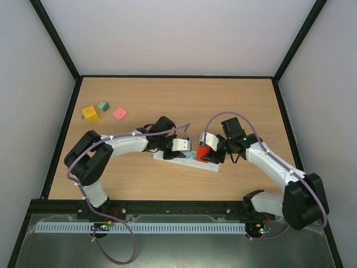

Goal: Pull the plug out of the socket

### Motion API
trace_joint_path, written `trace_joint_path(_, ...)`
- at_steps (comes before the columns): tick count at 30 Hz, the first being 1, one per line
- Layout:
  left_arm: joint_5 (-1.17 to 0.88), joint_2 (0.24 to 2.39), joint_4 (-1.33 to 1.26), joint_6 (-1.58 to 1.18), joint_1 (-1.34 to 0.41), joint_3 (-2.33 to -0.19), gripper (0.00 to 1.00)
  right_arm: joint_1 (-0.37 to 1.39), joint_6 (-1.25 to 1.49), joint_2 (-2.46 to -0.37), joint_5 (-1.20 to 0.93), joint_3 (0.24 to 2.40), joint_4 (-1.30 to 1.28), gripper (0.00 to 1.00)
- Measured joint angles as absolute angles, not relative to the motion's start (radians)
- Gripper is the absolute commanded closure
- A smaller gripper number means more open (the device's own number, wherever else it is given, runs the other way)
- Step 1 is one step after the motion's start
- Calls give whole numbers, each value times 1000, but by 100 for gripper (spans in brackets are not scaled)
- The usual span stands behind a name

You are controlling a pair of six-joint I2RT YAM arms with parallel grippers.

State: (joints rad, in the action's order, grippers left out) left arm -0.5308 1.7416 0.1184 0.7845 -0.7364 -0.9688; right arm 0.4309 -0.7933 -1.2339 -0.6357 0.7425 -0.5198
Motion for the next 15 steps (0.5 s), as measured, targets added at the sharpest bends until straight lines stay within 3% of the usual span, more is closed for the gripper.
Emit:
trace_joint_path(8,-529,1775,92,778,-751,-998,84,405,-770,-1156,-742,741,-440,76)
trace_joint_path(15,-533,1784,125,752,-750,-1024,73,365,-774,-1143,-756,741,-463,77)
